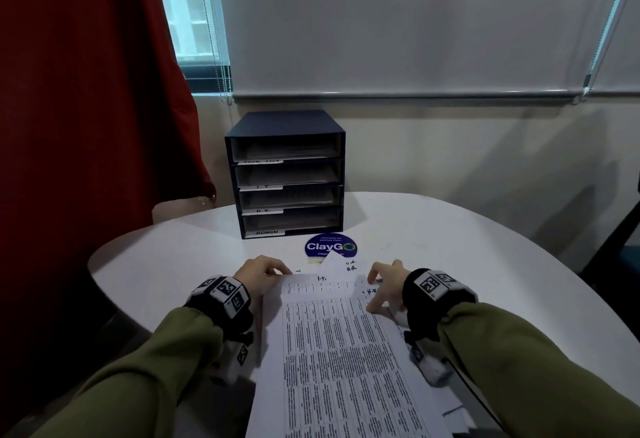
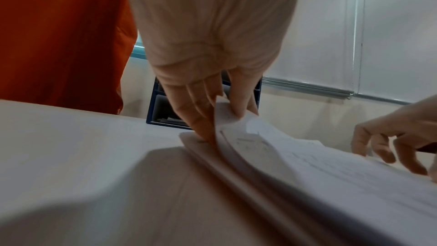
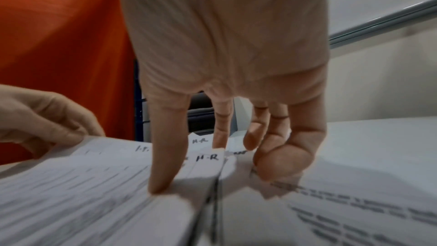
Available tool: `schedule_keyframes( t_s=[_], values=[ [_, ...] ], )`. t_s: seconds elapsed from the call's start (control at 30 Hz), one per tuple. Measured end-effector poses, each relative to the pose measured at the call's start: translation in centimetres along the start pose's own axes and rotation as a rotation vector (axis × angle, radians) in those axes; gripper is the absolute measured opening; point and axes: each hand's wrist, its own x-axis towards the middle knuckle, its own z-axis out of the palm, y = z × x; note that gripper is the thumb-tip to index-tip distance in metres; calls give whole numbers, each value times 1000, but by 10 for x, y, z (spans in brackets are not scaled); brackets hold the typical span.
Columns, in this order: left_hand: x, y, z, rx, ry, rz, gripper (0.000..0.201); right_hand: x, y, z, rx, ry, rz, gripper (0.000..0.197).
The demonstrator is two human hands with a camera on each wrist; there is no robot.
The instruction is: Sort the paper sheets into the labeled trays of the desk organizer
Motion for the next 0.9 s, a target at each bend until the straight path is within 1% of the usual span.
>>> schedule_keyframes(
  t_s=[0.07, 0.1, 0.17, 0.27, 0.3, 0.37, 0.43, 0.5, 0.53, 0.63, 0.67, 0.7, 0.8, 0.83, 0.9],
  values=[
    [0, -2, 0, -14, -50, -1, 25, 1, -1, -6, -40, -68, 3, 47],
    [-1, -4, 0, -24, -70, -5, 25, 0, -2, -8, -45, -119, 3, 41],
    [-1, -5, 0, -50, -119, -32, 27, -2, 0, -10, -32, -195, 5, 35],
    [0, -5, -2, -144, -197, -86, 27, 2, 3, -10, 85, -156, 11, 22],
    [-1, -4, -4, -200, -237, -109, 28, 5, 4, -10, 142, -137, 13, 21],
    [-3, -7, -7, -283, -324, -148, 33, 10, 5, -11, 230, -136, 27, 26],
    [-4, -12, -6, -269, -366, -164, 39, 14, 3, -11, 253, -155, 27, 26],
    [-5, -13, -2, -221, -352, -153, 42, 17, 1, -13, 242, -125, 9, 22],
    [-5, -14, 0, -193, -345, -138, 42, 19, 0, -14, 260, -88, 11, 25],
    [-6, -14, 1, -160, -336, -122, 40, 26, -5, -21, 319, 4, -4, 47],
    [-6, -14, 2, -166, -337, -122, 39, 30, -8, -22, 313, 11, -20, 50],
    [-6, -12, 3, -163, -337, -121, 37, 32, -10, -22, 307, 11, -30, 47],
    [-6, -8, 6, -160, -323, -131, 38, 38, -12, -19, 302, 64, -57, 24],
    [-7, -5, 5, -158, -319, -138, 39, 40, -13, -19, 290, 85, -81, 20],
    [-9, -3, 3, -155, -316, -148, 44, 40, -13, -20, 250, 131, -152, 19]
  ],
)
